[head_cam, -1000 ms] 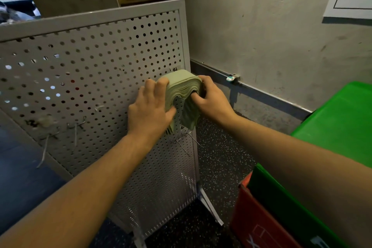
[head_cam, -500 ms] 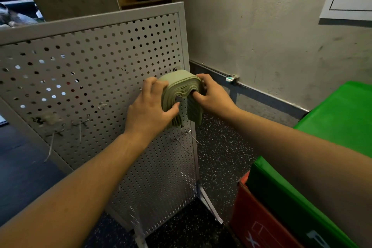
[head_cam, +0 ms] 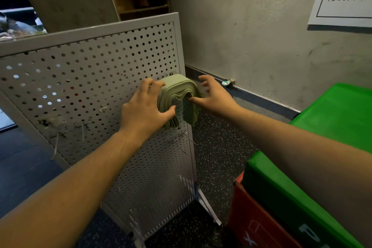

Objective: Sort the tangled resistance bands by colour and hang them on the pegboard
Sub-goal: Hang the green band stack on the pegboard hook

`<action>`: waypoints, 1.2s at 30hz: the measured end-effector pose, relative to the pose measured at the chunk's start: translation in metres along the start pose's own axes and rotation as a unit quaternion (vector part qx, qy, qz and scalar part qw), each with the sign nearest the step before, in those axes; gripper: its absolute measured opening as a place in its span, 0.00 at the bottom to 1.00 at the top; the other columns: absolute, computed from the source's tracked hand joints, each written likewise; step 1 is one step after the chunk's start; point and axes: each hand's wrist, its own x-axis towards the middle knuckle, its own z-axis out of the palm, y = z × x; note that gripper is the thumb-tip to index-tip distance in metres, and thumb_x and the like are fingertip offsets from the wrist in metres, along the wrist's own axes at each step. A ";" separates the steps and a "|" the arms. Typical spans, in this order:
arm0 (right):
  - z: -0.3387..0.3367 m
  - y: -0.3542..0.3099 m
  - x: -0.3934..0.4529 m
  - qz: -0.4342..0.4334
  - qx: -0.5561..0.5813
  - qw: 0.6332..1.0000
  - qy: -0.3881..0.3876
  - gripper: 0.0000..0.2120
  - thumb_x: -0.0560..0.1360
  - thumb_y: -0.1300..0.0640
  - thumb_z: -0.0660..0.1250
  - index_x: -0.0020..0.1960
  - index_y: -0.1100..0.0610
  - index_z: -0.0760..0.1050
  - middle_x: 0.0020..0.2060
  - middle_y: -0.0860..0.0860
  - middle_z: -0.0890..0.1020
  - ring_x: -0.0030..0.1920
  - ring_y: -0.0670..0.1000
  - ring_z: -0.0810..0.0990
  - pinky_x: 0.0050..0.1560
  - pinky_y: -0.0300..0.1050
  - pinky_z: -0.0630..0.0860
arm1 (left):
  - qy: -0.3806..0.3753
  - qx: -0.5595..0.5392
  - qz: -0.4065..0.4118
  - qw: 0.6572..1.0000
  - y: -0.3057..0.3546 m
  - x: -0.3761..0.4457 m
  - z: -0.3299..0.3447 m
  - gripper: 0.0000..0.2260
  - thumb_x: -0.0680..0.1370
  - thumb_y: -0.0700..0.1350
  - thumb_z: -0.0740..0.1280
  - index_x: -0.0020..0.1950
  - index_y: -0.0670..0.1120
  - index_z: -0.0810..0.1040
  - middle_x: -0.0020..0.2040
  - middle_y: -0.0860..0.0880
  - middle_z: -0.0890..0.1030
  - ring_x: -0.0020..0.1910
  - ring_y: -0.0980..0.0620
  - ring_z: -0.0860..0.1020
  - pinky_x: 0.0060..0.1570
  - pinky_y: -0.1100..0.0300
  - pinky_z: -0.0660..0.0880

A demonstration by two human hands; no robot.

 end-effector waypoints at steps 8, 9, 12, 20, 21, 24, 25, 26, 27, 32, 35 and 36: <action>-0.058 0.005 -0.046 0.012 -0.047 0.998 0.033 0.35 0.73 0.48 0.75 0.74 0.52 0.63 0.64 0.52 0.75 0.62 0.49 0.74 0.57 0.40 0.71 | 0.029 -0.028 0.083 0.996 0.026 0.001 -0.032 0.24 0.75 0.62 0.68 0.65 0.51 0.70 0.63 0.50 0.69 0.44 0.50 0.76 0.32 0.57 0.73; -0.069 0.007 -0.056 0.016 -0.051 0.998 0.040 0.34 0.73 0.49 0.75 0.74 0.52 0.63 0.62 0.52 0.75 0.61 0.49 0.75 0.57 0.41 0.71 | 0.030 -0.034 0.098 0.994 0.034 0.002 -0.035 0.23 0.75 0.62 0.67 0.64 0.51 0.70 0.62 0.49 0.69 0.43 0.50 0.75 0.32 0.57 0.73; -0.102 0.013 -0.090 0.039 -0.079 0.995 0.055 0.31 0.75 0.51 0.73 0.73 0.54 0.65 0.61 0.54 0.76 0.58 0.52 0.76 0.62 0.48 0.74 | 0.030 -0.052 0.138 0.989 0.067 0.001 -0.039 0.23 0.75 0.62 0.65 0.63 0.51 0.69 0.61 0.50 0.68 0.45 0.50 0.75 0.35 0.53 0.77; -0.193 0.045 -0.217 0.141 -0.143 0.972 0.118 0.25 0.75 0.56 0.72 0.70 0.56 0.69 0.57 0.56 0.79 0.53 0.56 0.80 0.59 0.51 0.76 | -0.020 -0.108 0.258 0.960 0.186 -0.028 -0.027 0.21 0.76 0.61 0.66 0.64 0.53 0.70 0.63 0.53 0.68 0.49 0.49 0.78 0.36 0.54 0.78; -0.203 0.051 -0.235 0.159 -0.152 0.967 0.126 0.25 0.75 0.56 0.72 0.69 0.56 0.70 0.57 0.56 0.79 0.53 0.57 0.80 0.59 0.49 0.75 | -0.026 -0.120 0.276 0.953 0.203 -0.032 -0.024 0.21 0.75 0.61 0.66 0.64 0.53 0.70 0.63 0.53 0.68 0.50 0.48 0.79 0.36 0.54 0.77; -0.233 0.065 -0.293 0.212 -0.171 0.951 0.144 0.24 0.76 0.56 0.72 0.69 0.56 0.70 0.58 0.56 0.80 0.54 0.56 0.80 0.56 0.43 0.74 | -0.059 -0.162 0.320 0.932 0.259 -0.044 -0.013 0.21 0.75 0.61 0.66 0.64 0.53 0.71 0.64 0.53 0.70 0.51 0.45 0.80 0.41 0.50 0.76; -0.243 0.071 -0.312 0.229 -0.178 0.945 0.152 0.24 0.76 0.56 0.72 0.69 0.56 0.71 0.58 0.55 0.80 0.54 0.55 0.80 0.55 0.42 0.73 | -0.069 -0.171 0.335 0.924 0.279 -0.048 -0.009 0.21 0.75 0.61 0.66 0.64 0.54 0.71 0.64 0.53 0.70 0.51 0.44 0.80 0.42 0.49 0.77; -0.253 0.076 -0.331 0.246 -0.184 0.938 0.162 0.23 0.76 0.55 0.72 0.69 0.55 0.71 0.58 0.55 0.80 0.54 0.55 0.80 0.54 0.41 0.73 | -0.080 -0.178 0.350 0.916 0.299 -0.054 -0.005 0.21 0.75 0.61 0.65 0.64 0.54 0.71 0.64 0.54 0.70 0.51 0.44 0.81 0.43 0.49 0.77; -0.263 0.082 -0.351 0.262 -0.189 0.930 0.174 0.23 0.76 0.55 0.72 0.69 0.54 0.71 0.58 0.54 0.80 0.54 0.54 0.80 0.54 0.42 0.74 | -0.094 -0.188 0.366 0.907 0.320 -0.061 -0.001 0.21 0.75 0.61 0.65 0.65 0.54 0.71 0.65 0.54 0.70 0.50 0.44 0.81 0.44 0.49 0.77; -0.307 0.104 -0.443 0.344 -0.187 0.894 0.220 0.20 0.76 0.54 0.70 0.68 0.53 0.72 0.57 0.52 0.80 0.52 0.51 0.81 0.55 0.43 0.75 | -0.160 -0.209 0.446 0.856 0.417 -0.099 0.016 0.19 0.78 0.60 0.64 0.66 0.55 0.70 0.66 0.54 0.71 0.53 0.47 0.80 0.47 0.52 0.74; -0.326 0.116 -0.492 0.379 -0.182 0.872 0.251 0.17 0.77 0.53 0.68 0.65 0.52 0.74 0.53 0.49 0.81 0.50 0.49 0.81 0.51 0.42 0.75 | -0.203 -0.239 0.480 0.819 0.467 -0.124 0.032 0.16 0.78 0.58 0.64 0.63 0.55 0.72 0.63 0.53 0.73 0.53 0.49 0.80 0.48 0.53 0.76; -0.332 0.120 -0.507 0.389 -0.183 0.864 0.261 0.16 0.77 0.53 0.68 0.64 0.51 0.75 0.53 0.48 0.81 0.48 0.48 0.81 0.47 0.42 0.76 | -0.217 -0.255 0.490 0.805 0.483 -0.133 0.036 0.14 0.78 0.56 0.64 0.62 0.54 0.73 0.62 0.53 0.74 0.53 0.49 0.80 0.49 0.54 0.76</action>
